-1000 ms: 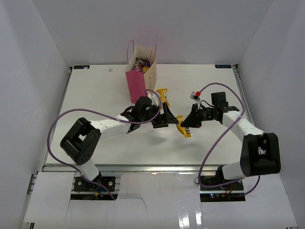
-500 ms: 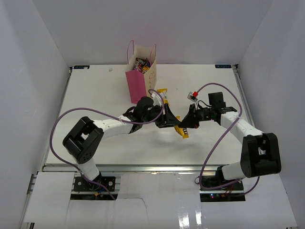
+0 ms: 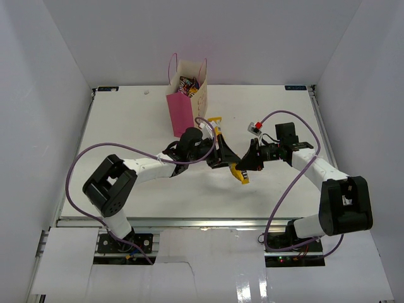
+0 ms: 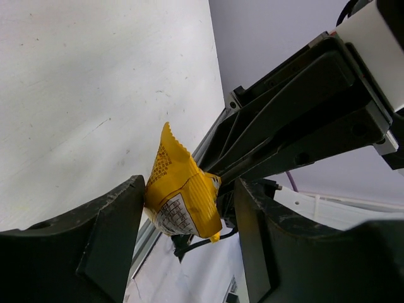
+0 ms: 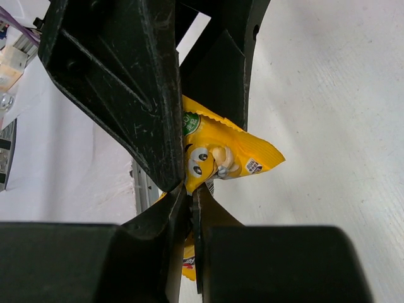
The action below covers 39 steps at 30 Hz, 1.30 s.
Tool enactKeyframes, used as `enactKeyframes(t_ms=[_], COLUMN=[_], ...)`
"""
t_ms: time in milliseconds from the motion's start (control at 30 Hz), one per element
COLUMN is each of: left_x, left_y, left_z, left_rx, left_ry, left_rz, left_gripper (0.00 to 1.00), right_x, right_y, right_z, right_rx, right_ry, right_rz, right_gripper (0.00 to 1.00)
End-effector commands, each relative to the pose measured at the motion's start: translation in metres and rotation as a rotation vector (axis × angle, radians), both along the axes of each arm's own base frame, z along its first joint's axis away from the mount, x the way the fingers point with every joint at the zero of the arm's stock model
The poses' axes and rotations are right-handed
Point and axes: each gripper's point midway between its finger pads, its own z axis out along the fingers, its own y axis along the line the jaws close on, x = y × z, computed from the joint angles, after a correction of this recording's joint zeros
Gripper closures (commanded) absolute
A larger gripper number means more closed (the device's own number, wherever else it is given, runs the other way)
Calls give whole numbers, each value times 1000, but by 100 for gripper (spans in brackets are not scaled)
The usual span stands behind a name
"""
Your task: Place the snacks into the paper bag
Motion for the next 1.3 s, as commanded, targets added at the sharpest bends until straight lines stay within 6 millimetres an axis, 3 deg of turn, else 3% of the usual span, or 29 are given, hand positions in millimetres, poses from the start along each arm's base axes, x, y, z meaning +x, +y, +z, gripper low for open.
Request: enactKeyframes(t_ms=[0,133,233,400,500,633,767,800,867,1000,1033,1067,1133,1167,1200,1233,1267], left_x=[3,4,4,4,5,13,32,37,49,80,87,98,120,128,147,166,165], left_y=[-1,-2,0,0,-1,11,43,62,80,137,147,159,184,192,202,208,209], left_z=[30,28,26,27,31,43,61,54,90,148,162,189,213,244,244,256,275], left_rx=[-74,-75,-71,-72,-72,-22,120,205,224,335,364,392,449,438,467,473,452], left_ry=[-18,8,10,5,-12,-74,-184,-195,-285,-434,-498,-550,-622,-675,-676,-706,-746], left_rz=[35,48,54,52,42,54,108,115,160,287,304,365,438,485,523,556,570], left_gripper=[32,37,54,74,85,91,91,91,91,91,91,91,91,91,91,91,91], right_x=[-7,-6,-5,-3,-2,-3,7,11,22,38,40,41,42,41,43,43,43], right_y=[4,4,3,4,3,1,-13,-18,-31,-48,-49,-50,-49,-49,-49,-48,-48], right_z=[16,16,15,18,20,26,47,49,60,63,62,60,57,55,55,54,54], right_rx=[47,45,36,33,30,13,21,23,19,-16,-22,-27,-25,-21,-18,-13,-11], right_ry=[-39,-41,-49,-66,-80,-110,-204,-235,-251,-296,-298,-295,-277,-268,-262,-251,-248], right_rz=[42,41,34,36,40,54,47,44,3,-49,-54,-56,-58,-57,-58,-56,-56], right_gripper=[89,89,88,85,77,48,39,38,38,38,38,38,38,38,38,38,38])
